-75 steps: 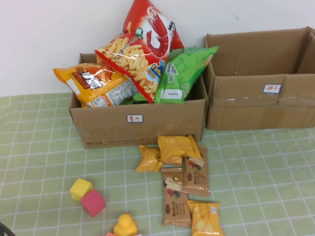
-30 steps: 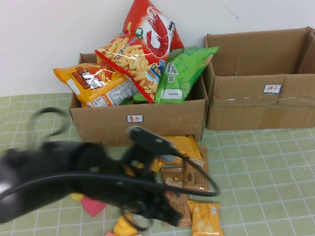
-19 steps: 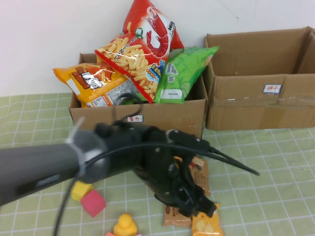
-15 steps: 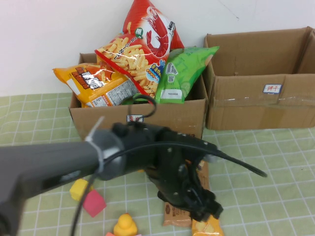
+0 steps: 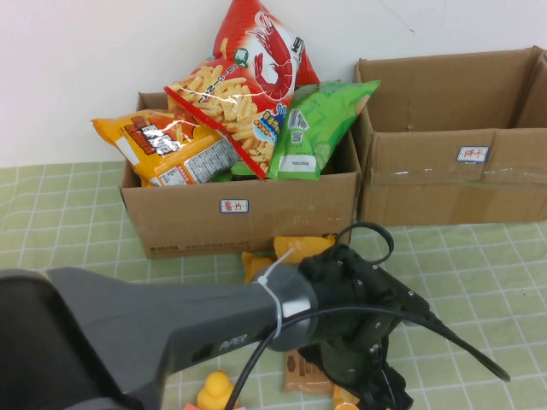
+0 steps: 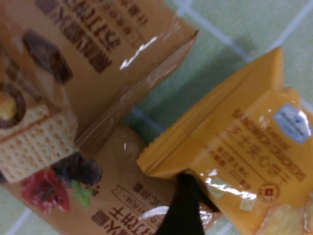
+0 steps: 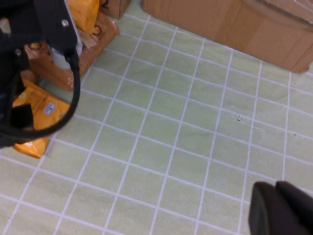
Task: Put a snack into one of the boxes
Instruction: Pick up the biscuit
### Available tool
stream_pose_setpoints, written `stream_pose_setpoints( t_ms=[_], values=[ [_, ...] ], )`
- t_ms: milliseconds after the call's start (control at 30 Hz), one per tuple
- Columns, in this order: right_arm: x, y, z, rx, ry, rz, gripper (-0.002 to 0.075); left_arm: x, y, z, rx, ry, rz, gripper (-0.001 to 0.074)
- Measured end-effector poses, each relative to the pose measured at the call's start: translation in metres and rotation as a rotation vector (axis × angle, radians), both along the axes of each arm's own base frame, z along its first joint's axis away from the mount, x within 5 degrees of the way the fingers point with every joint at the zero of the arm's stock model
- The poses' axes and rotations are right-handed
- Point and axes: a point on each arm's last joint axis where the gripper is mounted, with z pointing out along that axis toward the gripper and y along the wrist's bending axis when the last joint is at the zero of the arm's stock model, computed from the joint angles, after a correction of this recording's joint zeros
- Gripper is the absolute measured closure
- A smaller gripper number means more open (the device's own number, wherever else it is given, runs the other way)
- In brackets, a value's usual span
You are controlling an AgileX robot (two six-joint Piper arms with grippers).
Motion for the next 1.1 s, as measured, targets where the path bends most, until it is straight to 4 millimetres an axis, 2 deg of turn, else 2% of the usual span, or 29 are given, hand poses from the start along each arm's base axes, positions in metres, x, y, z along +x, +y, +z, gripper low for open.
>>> stream_pose_setpoints(
  t_ms=[300,400,533,767,933,1100],
  values=[
    [0.000,0.000,0.000,0.000,0.000,0.000,0.0725,0.001,-0.004,-0.004,-0.023,-0.003,0.022,0.0183],
    [0.000,0.000,0.000,0.000,0.000,0.000,0.0725,0.001,-0.005,-0.004,-0.034,-0.009,0.023,0.0221],
    [0.000,0.000,0.000,0.000,0.000,0.000,0.0726,0.001,-0.005,-0.004,-0.035,-0.010,0.023,0.0332],
    [0.000,0.000,0.000,0.000,0.000,0.000,0.0726,0.002,-0.006,-0.002,-0.043,-0.013,0.024,0.0341],
    [0.000,0.000,0.000,0.000,0.000,0.000,0.0726,0.006,-0.012,0.007,-0.045,-0.016,0.025,0.0342],
    [0.000,0.000,0.000,0.000,0.000,0.000,0.0726,0.015,-0.023,0.030,-0.076,-0.052,0.001,0.0342]
  ],
)
